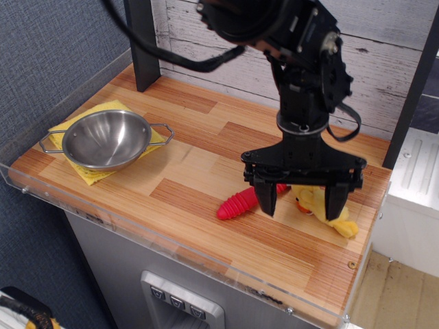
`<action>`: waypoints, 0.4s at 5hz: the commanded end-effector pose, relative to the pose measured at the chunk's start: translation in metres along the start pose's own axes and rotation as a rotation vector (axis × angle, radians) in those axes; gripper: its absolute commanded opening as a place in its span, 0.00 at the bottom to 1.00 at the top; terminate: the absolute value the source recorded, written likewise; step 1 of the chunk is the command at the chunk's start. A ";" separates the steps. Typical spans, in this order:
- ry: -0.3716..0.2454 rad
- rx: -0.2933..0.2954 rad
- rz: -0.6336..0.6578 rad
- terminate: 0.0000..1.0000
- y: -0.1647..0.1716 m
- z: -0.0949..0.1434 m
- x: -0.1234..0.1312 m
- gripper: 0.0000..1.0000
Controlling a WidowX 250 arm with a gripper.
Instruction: Move the object to the left of the fork
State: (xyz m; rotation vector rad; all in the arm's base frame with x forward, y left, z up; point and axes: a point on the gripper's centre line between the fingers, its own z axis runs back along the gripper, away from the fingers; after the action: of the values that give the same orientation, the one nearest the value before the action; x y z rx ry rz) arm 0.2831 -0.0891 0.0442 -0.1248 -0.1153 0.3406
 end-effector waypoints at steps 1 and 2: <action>-0.047 -0.101 0.318 0.00 0.012 0.020 0.006 1.00; -0.083 -0.116 0.447 0.00 0.013 0.023 0.006 1.00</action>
State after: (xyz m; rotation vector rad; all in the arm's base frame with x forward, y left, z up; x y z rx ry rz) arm 0.2839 -0.0684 0.0536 -0.2314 -0.1481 0.8018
